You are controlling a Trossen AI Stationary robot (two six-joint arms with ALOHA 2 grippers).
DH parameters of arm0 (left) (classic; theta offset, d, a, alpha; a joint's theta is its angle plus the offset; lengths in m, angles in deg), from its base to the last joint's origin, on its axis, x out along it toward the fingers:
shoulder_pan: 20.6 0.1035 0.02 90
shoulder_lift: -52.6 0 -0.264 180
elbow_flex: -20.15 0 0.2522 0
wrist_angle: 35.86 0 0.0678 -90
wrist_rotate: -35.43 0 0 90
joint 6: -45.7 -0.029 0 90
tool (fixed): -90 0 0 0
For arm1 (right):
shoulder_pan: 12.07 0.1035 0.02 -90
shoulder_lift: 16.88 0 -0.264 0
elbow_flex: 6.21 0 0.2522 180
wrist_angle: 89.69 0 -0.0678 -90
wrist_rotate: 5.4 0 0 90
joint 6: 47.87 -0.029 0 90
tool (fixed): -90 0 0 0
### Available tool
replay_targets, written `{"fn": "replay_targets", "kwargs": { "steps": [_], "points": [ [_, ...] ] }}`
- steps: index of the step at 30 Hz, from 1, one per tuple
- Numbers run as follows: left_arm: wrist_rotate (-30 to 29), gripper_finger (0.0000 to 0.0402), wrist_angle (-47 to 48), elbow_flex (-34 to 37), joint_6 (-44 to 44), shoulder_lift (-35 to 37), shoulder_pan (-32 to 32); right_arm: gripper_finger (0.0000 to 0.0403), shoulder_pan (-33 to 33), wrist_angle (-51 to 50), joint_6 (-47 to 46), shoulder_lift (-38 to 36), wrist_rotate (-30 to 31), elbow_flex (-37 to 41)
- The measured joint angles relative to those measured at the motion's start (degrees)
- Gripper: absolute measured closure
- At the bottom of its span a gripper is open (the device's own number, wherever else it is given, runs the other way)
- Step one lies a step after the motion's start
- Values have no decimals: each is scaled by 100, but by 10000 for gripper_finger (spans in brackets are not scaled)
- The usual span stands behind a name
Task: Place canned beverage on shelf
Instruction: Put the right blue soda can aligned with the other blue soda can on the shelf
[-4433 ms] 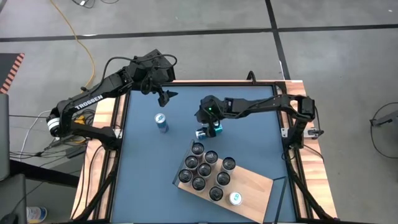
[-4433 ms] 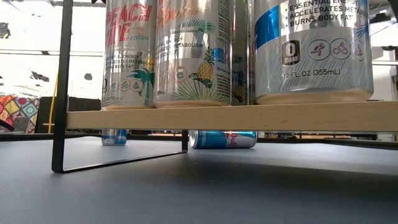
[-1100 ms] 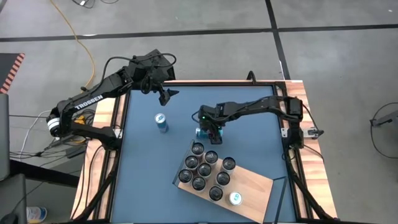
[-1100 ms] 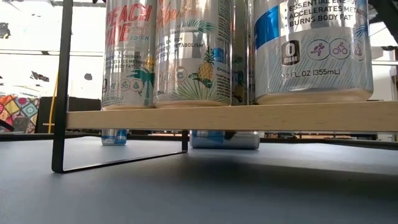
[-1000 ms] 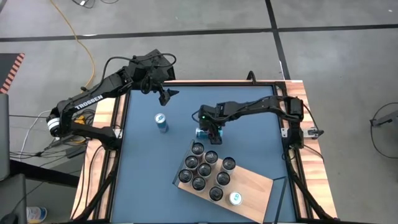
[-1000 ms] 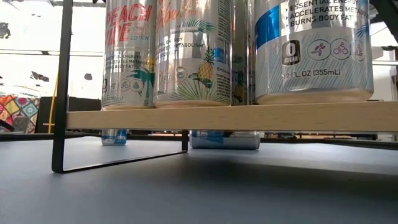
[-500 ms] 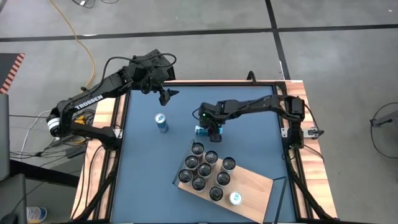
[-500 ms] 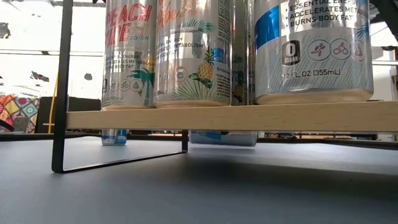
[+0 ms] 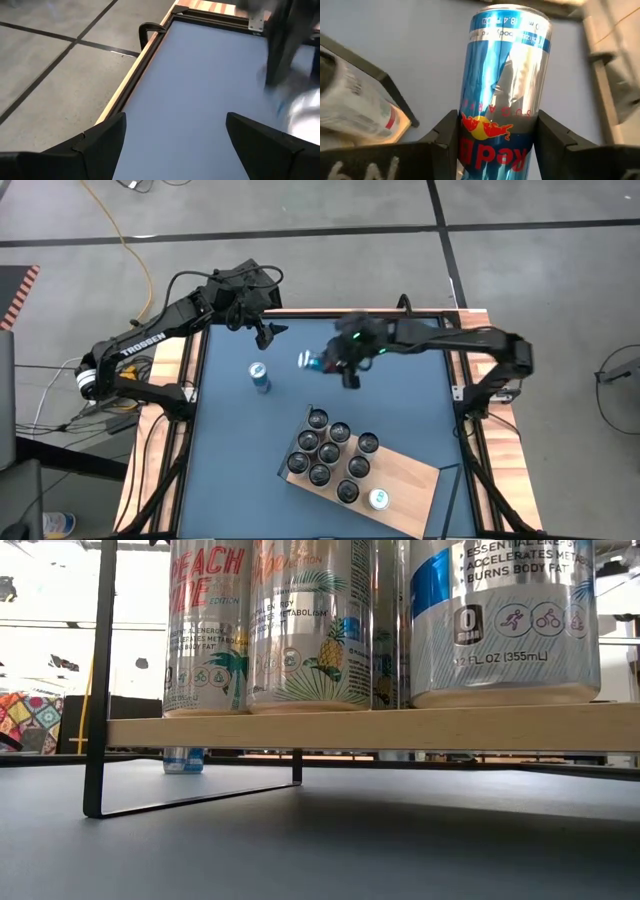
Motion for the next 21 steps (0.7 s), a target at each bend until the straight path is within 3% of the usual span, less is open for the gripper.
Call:
{"fn": "replay_targets", "kwargs": {
  "steps": [10,17,19,21],
  "points": [
    [-6,72,-52,0,-16,0,2,219,-111,-81,-470,-2038,-407,0],
    [61,72,-264,0,-16,0,2,216,349,-1043,-900,-2865,-453,-2],
    [200,72,-365,0,28,0,2,213,515,-1445,-1046,-2934,-223,-2],
    [403,72,-448,0,62,0,1,213,634,-2149,-1329,-2934,528,-2]
  ]
}}
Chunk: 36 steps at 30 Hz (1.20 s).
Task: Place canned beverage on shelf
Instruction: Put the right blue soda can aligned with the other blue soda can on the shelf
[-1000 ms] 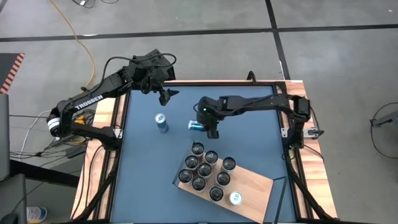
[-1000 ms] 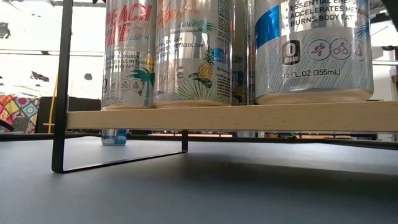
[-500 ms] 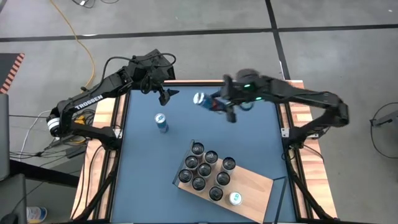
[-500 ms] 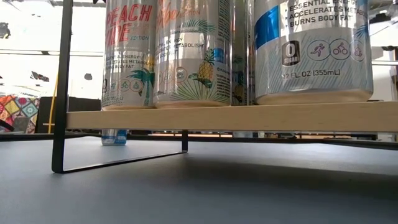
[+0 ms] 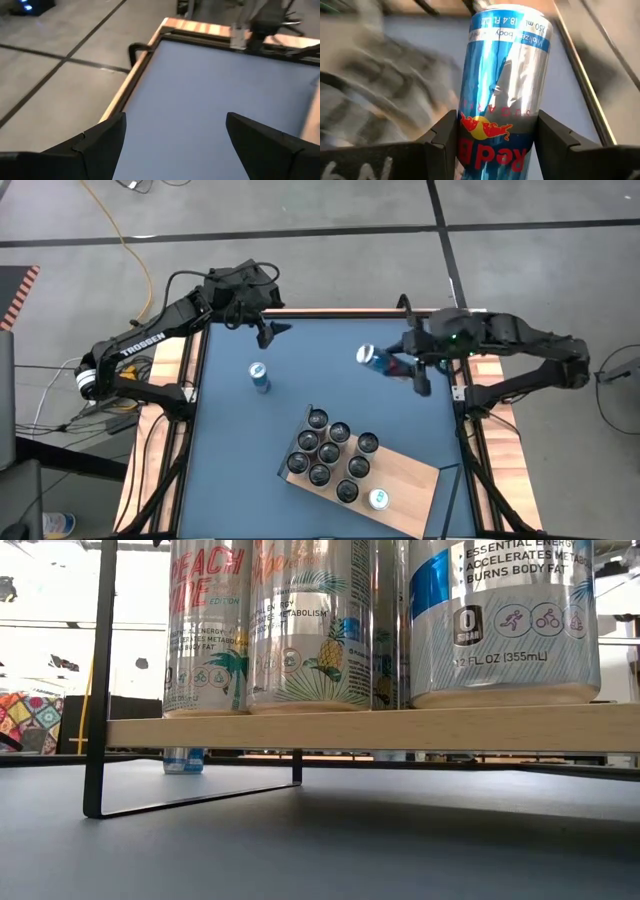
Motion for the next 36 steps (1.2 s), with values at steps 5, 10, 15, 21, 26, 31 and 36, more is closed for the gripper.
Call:
{"fn": "replay_targets", "kwargs": {
  "steps": [5,10,15,21,26,31,36],
  "points": [
    [789,72,-254,0,-8,-46,-26,212,0,-1457,-940,310,1692,7],
    [1073,72,-769,0,-28,-371,-344,210,29,-1074,-637,731,1540,7],
    [809,72,-1123,2,-399,-656,-751,210,26,-706,-115,1245,1586,7],
    [747,72,-1388,2,-844,-710,-1183,209,-21,-334,174,1803,1559,4],
    [590,72,-1367,2,-1243,-710,-1430,209,-26,84,556,2132,1568,4],
    [369,72,-1361,-2,-1410,-786,-1565,209,-20,418,769,2224,1560,7],
    [215,72,-1313,-3,-1473,-1012,-1601,209,-26,872,894,2133,1568,4]
  ]
}}
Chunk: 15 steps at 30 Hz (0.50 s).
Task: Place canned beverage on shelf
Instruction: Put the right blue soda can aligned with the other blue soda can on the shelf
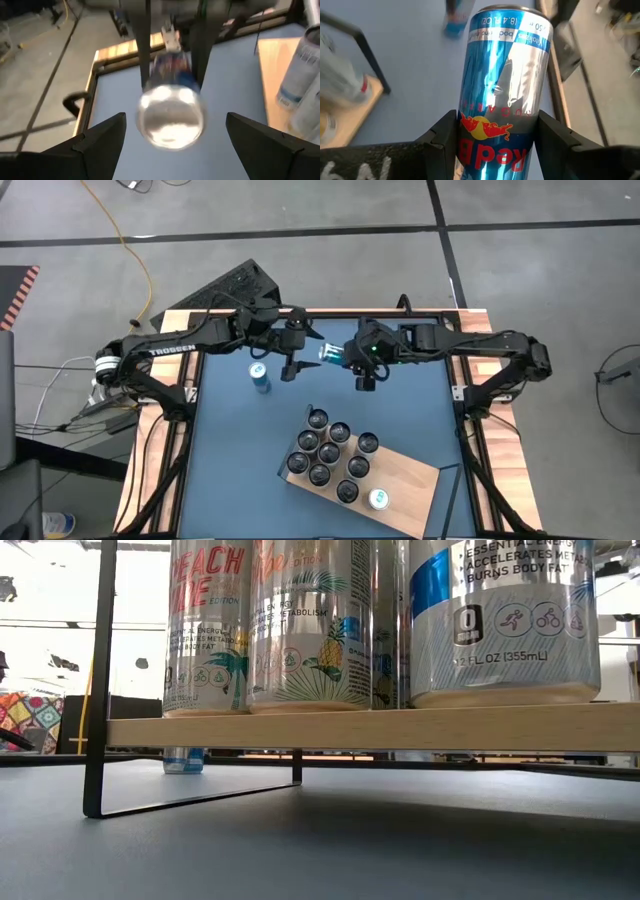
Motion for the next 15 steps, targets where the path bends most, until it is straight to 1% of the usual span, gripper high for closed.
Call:
{"fn": "replay_targets", "kwargs": {
  "steps": [3,6,15],
  "points": [
    [-110,72,-206,5,0,-85,-33,209,2,249,26,-28,0,-13],
    [-161,72,-290,3,-53,-81,-37,209,-2,142,29,-17,-4,-2],
    [-215,72,-199,3,-129,-81,-76,209,9,520,36,-13,-4,-2]
  ]
}}
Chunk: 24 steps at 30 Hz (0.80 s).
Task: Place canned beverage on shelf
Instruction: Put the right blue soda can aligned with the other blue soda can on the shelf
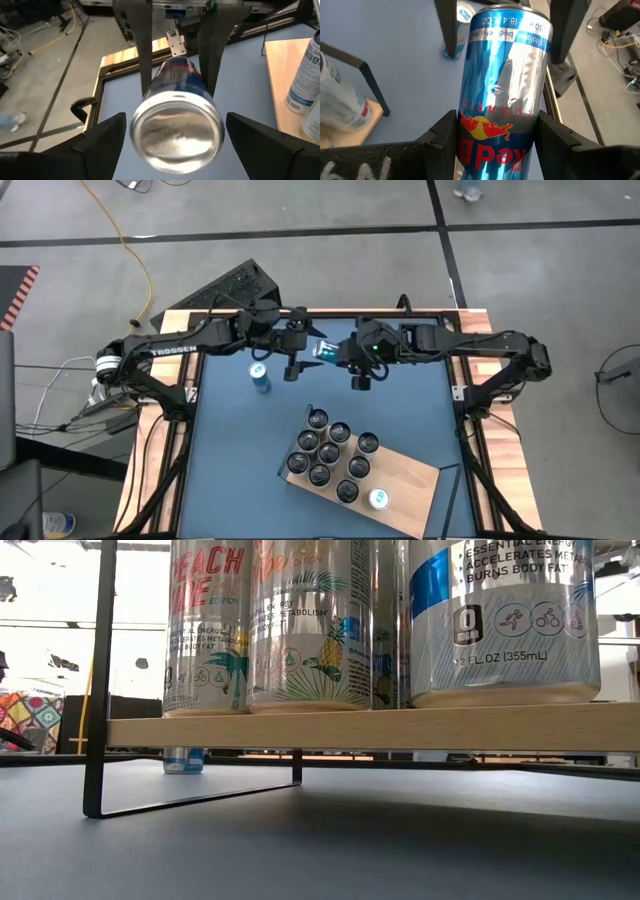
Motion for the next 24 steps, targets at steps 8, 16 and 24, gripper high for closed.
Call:
{"fn": "replay_targets", "kwargs": {
  "steps": [8,16,24],
  "points": [
    [-123,72,12,-2,-15,2,2,209,0,230,2,0,-269,0],
    [-75,134,12,-2,-20,2,0,209,-7,270,-10,0,-282,0],
    [-13,176,17,-2,28,2,-2,208,0,284,-31,0,-295,0]
  ]
}}
